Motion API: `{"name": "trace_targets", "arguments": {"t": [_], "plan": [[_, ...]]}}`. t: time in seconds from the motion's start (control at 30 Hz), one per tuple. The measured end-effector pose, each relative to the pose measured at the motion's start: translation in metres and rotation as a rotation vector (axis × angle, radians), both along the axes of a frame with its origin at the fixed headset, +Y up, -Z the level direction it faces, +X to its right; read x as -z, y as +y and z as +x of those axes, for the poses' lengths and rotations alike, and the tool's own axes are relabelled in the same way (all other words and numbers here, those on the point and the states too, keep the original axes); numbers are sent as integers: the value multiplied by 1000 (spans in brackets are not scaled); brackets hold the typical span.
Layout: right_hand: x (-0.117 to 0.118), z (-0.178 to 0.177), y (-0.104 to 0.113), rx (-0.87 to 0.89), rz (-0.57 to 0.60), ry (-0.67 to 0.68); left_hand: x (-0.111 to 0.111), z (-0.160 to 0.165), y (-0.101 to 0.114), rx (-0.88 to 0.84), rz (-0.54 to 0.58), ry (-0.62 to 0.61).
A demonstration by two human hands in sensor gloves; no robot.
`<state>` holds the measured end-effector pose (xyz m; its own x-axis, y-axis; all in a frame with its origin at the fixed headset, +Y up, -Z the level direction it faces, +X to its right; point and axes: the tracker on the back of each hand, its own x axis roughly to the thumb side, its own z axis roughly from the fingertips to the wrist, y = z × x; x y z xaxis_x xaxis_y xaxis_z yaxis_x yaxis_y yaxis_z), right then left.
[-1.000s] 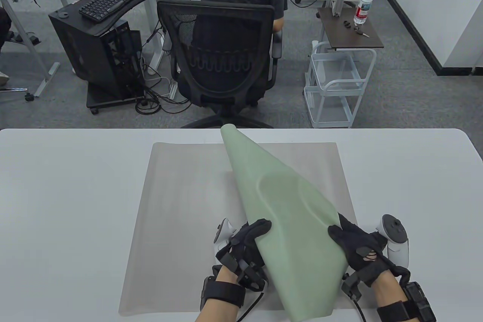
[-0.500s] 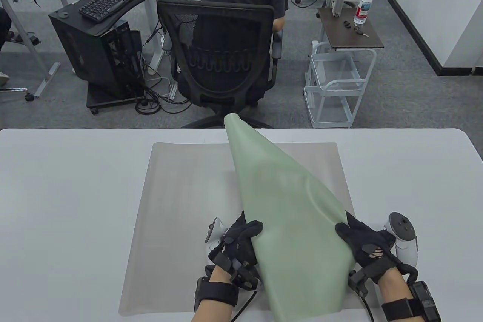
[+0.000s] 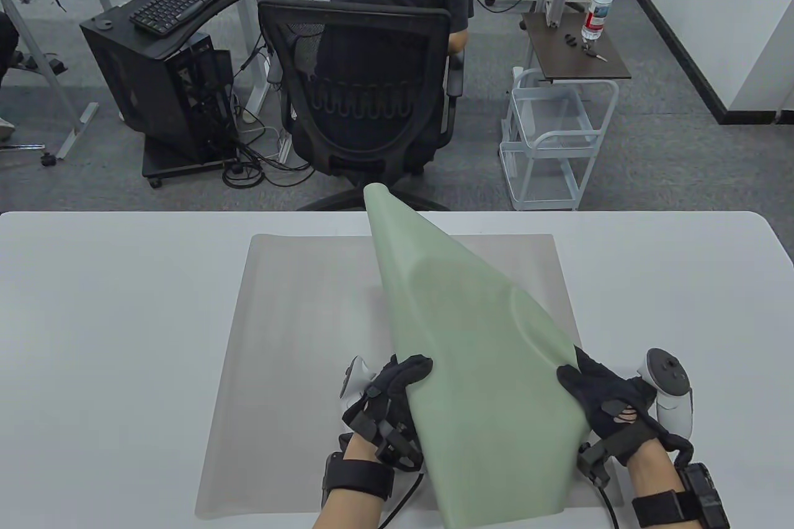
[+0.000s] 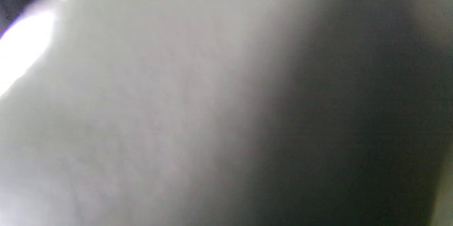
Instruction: Unroll desk mats and stack together
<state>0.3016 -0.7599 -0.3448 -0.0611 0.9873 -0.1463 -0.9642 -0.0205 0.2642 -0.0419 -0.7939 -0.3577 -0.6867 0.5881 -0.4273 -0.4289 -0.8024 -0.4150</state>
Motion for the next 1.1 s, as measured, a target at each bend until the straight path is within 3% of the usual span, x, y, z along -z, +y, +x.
{"name": "trace_targets", "arguments": {"t": [0.53, 0.73, 0.87, 1.0, 1.1], "plan": [[1, 22, -2, -21, -16, -58, 2, -17, 7, 150, 38, 27], [2, 28, -2, -23, -20, -67, 2, -19, 8, 73, 42, 1], [1, 30, -1, -21, -16, -67, 1, -19, 1, 103, -43, 12], [2, 29, 0, -27, -17, -53, 2, -12, 1, 82, -35, -31], [3, 32, 2, -22, -13, -62, 4, -23, 7, 225, 23, -12]]}}
